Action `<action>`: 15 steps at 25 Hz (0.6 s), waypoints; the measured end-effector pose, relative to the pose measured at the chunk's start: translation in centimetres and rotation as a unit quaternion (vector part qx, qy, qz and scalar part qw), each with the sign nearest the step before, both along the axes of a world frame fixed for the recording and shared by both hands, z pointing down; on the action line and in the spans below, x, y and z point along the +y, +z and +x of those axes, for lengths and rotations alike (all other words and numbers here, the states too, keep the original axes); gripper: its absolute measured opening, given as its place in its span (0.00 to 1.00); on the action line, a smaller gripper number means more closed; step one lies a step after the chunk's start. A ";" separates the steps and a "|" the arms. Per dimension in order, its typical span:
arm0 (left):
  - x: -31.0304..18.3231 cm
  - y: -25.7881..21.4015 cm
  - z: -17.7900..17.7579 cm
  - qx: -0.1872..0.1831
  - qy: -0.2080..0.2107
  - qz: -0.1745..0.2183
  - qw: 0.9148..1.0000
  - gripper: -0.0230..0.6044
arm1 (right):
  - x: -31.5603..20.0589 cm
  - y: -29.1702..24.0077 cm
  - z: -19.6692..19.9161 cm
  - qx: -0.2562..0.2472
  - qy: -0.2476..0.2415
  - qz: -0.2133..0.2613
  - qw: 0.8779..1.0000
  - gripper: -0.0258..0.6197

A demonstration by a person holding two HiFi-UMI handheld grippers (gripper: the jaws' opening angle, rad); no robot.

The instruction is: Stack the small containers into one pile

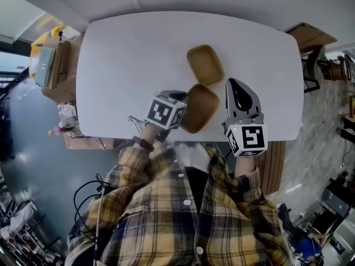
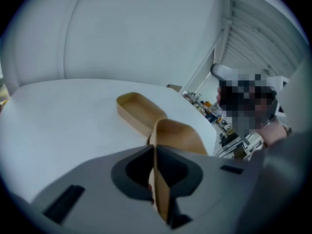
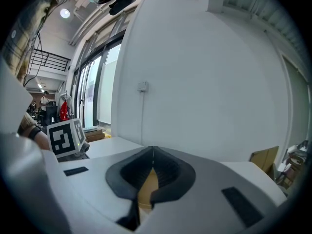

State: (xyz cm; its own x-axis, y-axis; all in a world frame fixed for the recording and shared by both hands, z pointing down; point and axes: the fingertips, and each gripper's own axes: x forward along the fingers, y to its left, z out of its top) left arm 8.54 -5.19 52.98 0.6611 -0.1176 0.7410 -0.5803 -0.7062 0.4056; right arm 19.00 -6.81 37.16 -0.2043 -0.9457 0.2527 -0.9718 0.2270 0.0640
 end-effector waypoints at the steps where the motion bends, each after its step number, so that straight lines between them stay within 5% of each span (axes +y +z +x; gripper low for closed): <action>1: 0.3 0.3 0.0 -0.005 0.004 0.000 1.000 0.09 | 0.1 0.1 0.0 -0.001 0.001 -0.001 1.000 0.06; 15: 0.7 2.3 -0.4 -0.065 0.029 0.071 0.995 0.09 | 0.7 0.9 0.6 -0.010 0.009 -0.007 1.000 0.06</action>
State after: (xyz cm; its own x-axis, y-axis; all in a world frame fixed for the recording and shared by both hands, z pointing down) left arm 8.09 -4.49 55.28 0.5698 -0.1918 0.7991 -0.5773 -0.7855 0.2231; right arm 19.56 -6.09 38.06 -0.1918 -0.9456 0.2628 -0.9769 0.2098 0.0417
